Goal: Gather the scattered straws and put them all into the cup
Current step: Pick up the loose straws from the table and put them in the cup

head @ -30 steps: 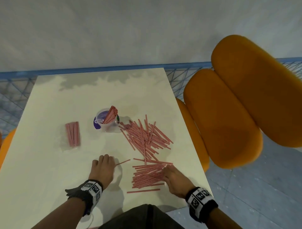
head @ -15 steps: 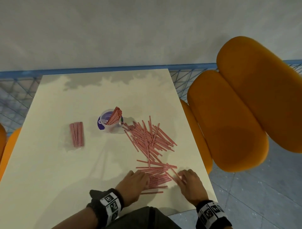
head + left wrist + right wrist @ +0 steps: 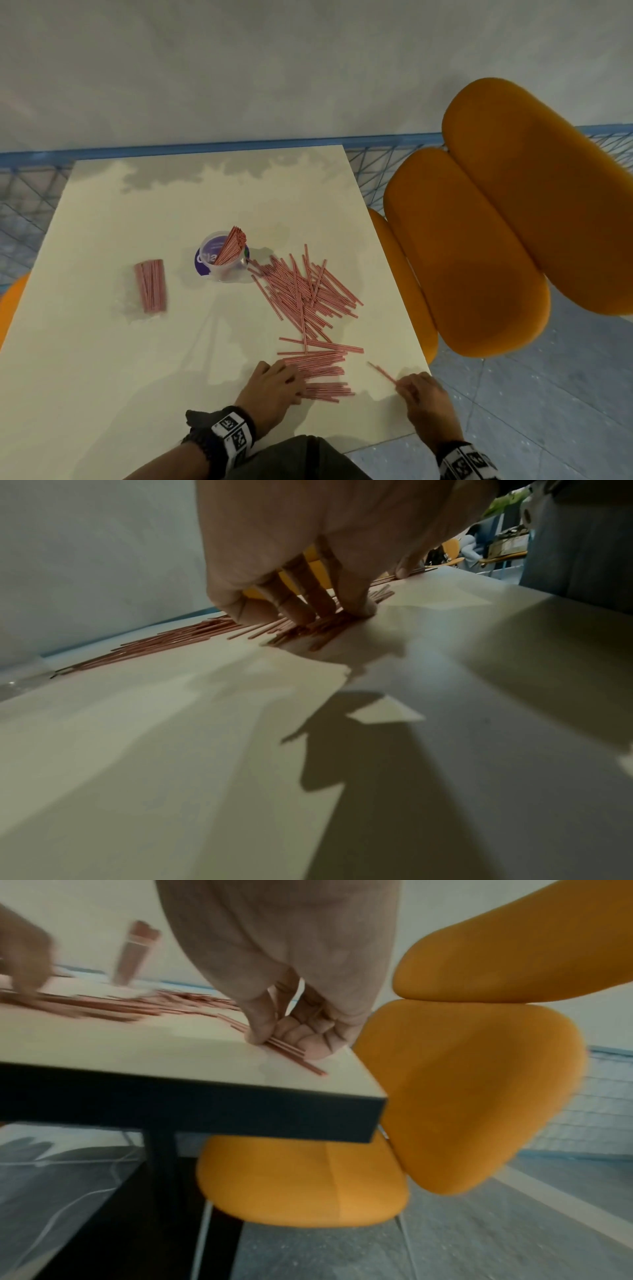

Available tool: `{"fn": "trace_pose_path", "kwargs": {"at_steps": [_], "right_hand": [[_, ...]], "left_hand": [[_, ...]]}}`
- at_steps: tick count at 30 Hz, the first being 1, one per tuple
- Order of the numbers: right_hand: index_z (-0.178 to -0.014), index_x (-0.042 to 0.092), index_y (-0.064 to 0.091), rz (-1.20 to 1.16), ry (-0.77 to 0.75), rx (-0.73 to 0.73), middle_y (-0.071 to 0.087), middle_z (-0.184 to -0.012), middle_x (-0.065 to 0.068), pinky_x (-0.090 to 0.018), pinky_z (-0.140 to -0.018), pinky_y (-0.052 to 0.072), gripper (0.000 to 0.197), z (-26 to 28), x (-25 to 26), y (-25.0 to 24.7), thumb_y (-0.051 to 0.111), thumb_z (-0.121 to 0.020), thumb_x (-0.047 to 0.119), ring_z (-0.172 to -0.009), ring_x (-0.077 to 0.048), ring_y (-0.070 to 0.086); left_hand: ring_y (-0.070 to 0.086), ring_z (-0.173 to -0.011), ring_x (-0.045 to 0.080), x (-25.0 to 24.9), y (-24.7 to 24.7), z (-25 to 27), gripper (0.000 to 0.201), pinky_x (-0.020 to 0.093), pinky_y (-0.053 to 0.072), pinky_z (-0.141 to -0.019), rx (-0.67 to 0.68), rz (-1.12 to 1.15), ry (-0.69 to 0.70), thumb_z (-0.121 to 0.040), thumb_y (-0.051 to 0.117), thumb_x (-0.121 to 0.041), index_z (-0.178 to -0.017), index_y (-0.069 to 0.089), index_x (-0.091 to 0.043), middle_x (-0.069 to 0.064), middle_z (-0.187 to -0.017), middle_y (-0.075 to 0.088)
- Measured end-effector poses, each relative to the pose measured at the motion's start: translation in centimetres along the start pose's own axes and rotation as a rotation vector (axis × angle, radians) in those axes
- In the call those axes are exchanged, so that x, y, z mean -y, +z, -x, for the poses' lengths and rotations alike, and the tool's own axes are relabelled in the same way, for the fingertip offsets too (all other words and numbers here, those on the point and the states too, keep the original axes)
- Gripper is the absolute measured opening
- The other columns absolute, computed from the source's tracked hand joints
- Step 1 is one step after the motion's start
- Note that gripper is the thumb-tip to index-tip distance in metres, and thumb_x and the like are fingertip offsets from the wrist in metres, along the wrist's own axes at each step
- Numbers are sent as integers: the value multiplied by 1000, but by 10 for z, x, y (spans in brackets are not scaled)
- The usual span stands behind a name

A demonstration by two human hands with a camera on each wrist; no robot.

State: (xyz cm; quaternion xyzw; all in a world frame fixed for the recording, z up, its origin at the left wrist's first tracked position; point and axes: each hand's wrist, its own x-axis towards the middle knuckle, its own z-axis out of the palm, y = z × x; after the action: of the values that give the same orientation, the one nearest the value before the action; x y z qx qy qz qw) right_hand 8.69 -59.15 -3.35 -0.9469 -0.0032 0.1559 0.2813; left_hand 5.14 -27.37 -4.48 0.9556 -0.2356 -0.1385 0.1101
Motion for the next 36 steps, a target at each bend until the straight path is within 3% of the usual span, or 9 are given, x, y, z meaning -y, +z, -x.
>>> {"fn": "trace_pose_path", "kwargs": {"at_steps": [5,10,16,20,24,27,30,33,36], "right_hand": [[-90,12,73,42,-35,-82,59,-89,3,-12,-65,38,17,-57,27,-14,58,-91,4,-76,-13,56],[-92,15,72,150,-281,123,61,-90,0,-28,-78,47,23,-77,77,8,51,-95,10,-87,-17,53],[-95,18,72,186,-450,199,64,-92,-3,-28,-77,43,27,-53,88,36,46,-93,13,-88,-22,53],[-101,21,68,268,-540,269,61,-96,-3,-40,-79,48,37,-44,110,51,41,-88,42,-92,-22,51],[-117,29,54,354,-514,339,48,-110,6,-34,-86,36,71,-37,112,50,49,-65,77,-102,-15,39],[-111,19,54,355,-558,340,52,-110,0,-33,-83,40,54,-36,119,61,69,-71,53,-100,-20,46],[-115,11,53,428,-564,346,54,-116,-8,-38,-92,44,32,-33,137,71,64,-86,19,-106,-25,47],[-124,6,47,599,-566,412,51,-123,-15,-39,-97,40,37,-30,148,75,56,-88,7,-109,-30,44],[-126,1,45,753,-608,453,48,-121,-20,-43,-95,39,39,-25,155,74,53,-87,3,-106,-35,43]], "left_hand": [[58,-76,3,-3,-12,-3,30,20,48,-64,-29,-1,3,-55,88,-43,-72,64,-40,-24,-80,62],[56,-75,3,-5,-18,-6,26,21,46,-64,-28,-16,-7,-54,88,-43,-66,64,-40,-25,-76,61],[55,-78,5,0,-5,-4,20,23,44,-67,-67,40,-108,-67,80,-42,-77,62,-40,-23,-84,62],[59,-78,11,0,-13,-6,26,27,47,-66,-108,64,-155,-66,80,-43,-82,60,-36,-16,-81,61],[53,-89,12,10,-16,1,60,30,44,-77,-116,124,-287,-56,67,-61,-107,49,-34,-13,-100,56],[56,-85,12,14,-13,6,64,31,47,-75,-22,91,-291,-51,75,-59,-105,52,-34,-13,-97,59],[59,-76,12,11,-10,1,58,29,49,-66,-19,36,-274,-49,88,-34,-97,55,-32,-12,-89,63],[62,-71,12,8,-8,-3,52,29,52,-62,-47,-30,-240,-46,88,-23,-91,64,-29,-11,-85,66],[63,-69,13,5,-5,-4,46,29,54,-59,-9,-78,-235,-47,89,-28,-87,68,-25,-8,-82,67]]}}
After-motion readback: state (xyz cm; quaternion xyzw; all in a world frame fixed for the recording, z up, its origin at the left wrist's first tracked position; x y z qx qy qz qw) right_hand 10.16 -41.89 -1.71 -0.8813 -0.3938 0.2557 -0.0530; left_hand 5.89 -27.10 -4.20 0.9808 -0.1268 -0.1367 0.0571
